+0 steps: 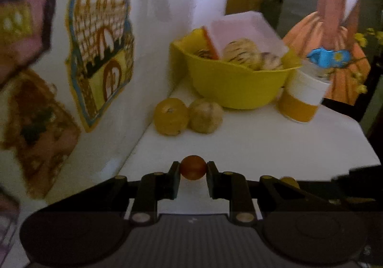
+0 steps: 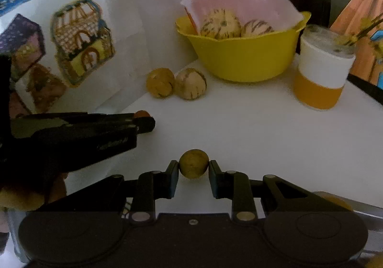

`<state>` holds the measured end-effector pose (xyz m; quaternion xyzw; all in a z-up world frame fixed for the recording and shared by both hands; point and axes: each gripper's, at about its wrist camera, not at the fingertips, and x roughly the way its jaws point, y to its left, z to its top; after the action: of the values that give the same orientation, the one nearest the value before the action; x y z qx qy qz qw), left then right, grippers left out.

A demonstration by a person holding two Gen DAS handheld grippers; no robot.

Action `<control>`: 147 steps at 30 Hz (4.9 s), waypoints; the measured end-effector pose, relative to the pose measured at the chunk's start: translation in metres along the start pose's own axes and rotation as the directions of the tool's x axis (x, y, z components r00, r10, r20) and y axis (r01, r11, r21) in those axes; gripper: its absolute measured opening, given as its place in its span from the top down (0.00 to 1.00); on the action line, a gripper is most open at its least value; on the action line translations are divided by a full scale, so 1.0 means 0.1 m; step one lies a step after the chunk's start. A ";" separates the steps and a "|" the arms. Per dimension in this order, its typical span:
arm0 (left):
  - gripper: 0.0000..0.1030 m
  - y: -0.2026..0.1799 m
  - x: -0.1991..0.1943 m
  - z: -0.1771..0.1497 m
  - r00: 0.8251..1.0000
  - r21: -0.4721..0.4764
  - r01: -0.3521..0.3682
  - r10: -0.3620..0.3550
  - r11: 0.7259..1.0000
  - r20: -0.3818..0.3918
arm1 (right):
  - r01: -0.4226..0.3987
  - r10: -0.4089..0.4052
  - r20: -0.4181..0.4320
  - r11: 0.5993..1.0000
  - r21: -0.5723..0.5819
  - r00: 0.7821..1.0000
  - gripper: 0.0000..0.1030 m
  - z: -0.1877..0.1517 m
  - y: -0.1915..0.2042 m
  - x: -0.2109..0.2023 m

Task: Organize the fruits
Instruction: 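Grasp the small red fruit with the left tool while the right tool grasps a small brown fruit, then carry the red fruit with the left tool while the right tool carries the brown fruit to the tray, then open the left tool on the tray while the right tool releases its brown fruit, then move both tools toward the last fruits in front of the yellow bowl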

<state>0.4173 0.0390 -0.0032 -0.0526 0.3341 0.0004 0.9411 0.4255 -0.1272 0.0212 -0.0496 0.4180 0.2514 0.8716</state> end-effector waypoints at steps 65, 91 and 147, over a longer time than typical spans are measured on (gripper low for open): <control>0.76 -1.78 -1.47 -1.37 0.963 0.134 0.265 -0.257 0.955 -0.079 | 0.195 -0.205 0.173 0.978 0.072 0.963 0.72 -2.22 -0.73 -2.07; 0.25 -1.60 -1.71 -1.33 0.966 0.060 0.256 -0.254 0.965 -0.049 | 0.264 -0.279 0.293 0.960 0.093 0.914 0.29 -2.34 -0.57 -2.40; 0.00 -0.20 -3.03 -0.18 0.985 0.164 -0.060 0.031 0.985 0.172 | 0.030 -0.021 0.206 0.999 -0.040 0.978 0.01 -0.11 0.86 -3.53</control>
<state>0.1712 0.0283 0.1760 0.0351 0.2530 -0.0018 0.9668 0.1914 -0.1956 0.2909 -0.0473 0.3196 0.2530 0.9119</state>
